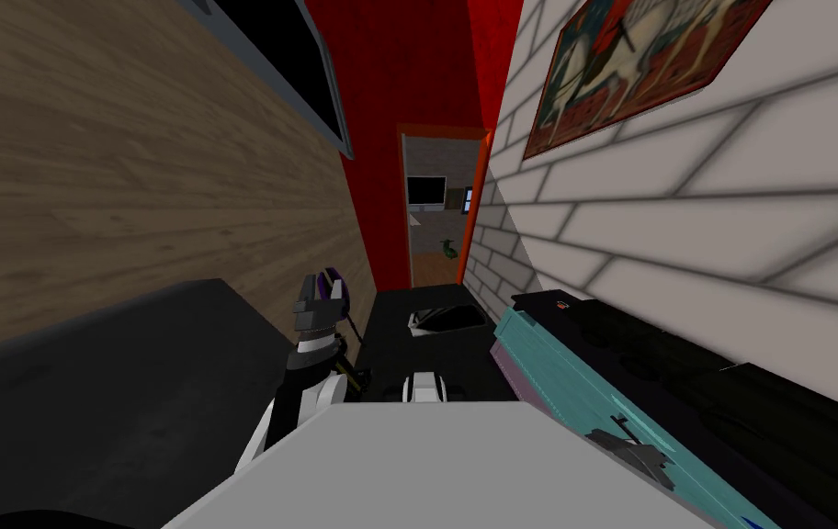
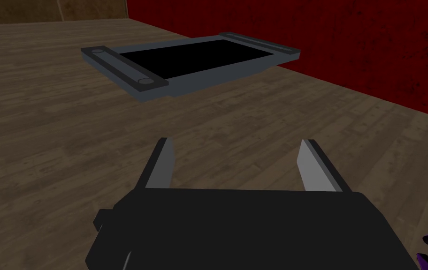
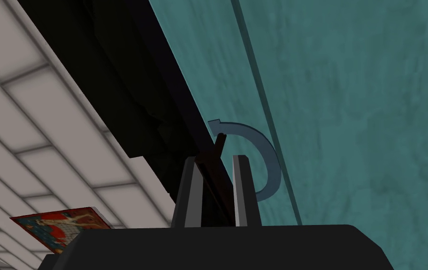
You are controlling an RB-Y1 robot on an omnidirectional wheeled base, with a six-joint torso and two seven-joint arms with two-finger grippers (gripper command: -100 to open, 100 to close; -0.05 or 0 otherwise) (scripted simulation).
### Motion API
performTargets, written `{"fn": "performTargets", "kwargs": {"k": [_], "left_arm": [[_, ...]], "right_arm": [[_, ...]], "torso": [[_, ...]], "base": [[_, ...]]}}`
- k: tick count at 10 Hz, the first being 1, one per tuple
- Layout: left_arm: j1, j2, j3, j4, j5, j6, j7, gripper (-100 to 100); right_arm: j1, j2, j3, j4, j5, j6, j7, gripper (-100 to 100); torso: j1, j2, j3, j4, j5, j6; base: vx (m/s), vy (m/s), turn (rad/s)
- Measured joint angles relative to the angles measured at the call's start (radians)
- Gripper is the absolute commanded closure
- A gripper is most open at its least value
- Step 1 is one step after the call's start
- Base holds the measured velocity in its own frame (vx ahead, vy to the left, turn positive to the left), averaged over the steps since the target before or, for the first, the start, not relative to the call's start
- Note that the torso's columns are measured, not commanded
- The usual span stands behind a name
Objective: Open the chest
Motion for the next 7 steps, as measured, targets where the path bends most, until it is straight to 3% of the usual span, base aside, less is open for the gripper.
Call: {"fn": "performTargets", "kwargs": {"k": [4,7], "left_arm": [[0.000,0.000,0.000,0.000,0.000,0.000,0.000,0],[0.000,0.000,0.000,0.000,0.000,0.000,0.000,0]], "right_arm": [[0.040,0.046,0.052,-0.105,-0.048,0.108,0.073,100],[0.053,0.076,0.078,-0.151,-0.068,0.166,0.102,100]], "torso": [[-0.002,0.002,0.002,0.000,-0.002,0.003],[-0.005,0.004,0.003,0.000,-0.002,0.005]], "base": [[-0.061,-0.070,0.128],[-0.040,-0.046,0.118]]}}
